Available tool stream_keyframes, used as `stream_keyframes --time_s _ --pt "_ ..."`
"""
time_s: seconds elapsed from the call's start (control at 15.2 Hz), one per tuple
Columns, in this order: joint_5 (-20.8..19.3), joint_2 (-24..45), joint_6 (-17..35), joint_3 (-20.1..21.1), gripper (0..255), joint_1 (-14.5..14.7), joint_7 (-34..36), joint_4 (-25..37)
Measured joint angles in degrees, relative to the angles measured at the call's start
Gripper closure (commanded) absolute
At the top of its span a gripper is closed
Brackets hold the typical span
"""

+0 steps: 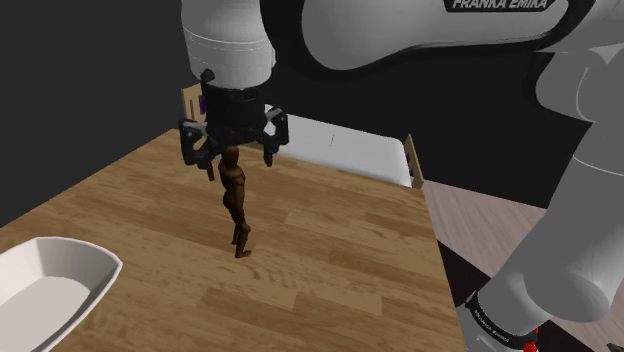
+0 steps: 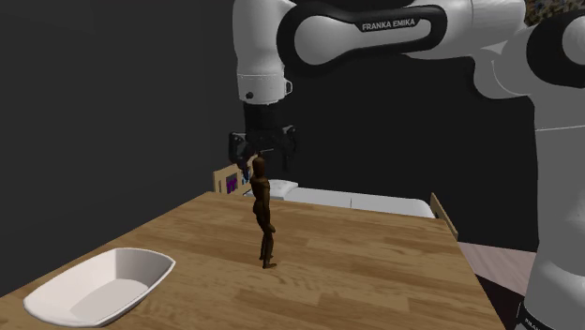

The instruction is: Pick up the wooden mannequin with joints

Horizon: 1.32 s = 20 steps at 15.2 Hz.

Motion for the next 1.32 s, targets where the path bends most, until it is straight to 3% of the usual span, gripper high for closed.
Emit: stream_keyframes --time_s 0.4,0.46,1.32 --pt "-0.7 0.4 4.0 -0.3 0 -0.2 1.4 -3.9" --pt "-0.7 0.5 4.3 -0.3 255 -0.2 1.5 -4.1" --pt "-0.6 0.5 3.0 -0.2 255 -0.1 1.2 -2.8"
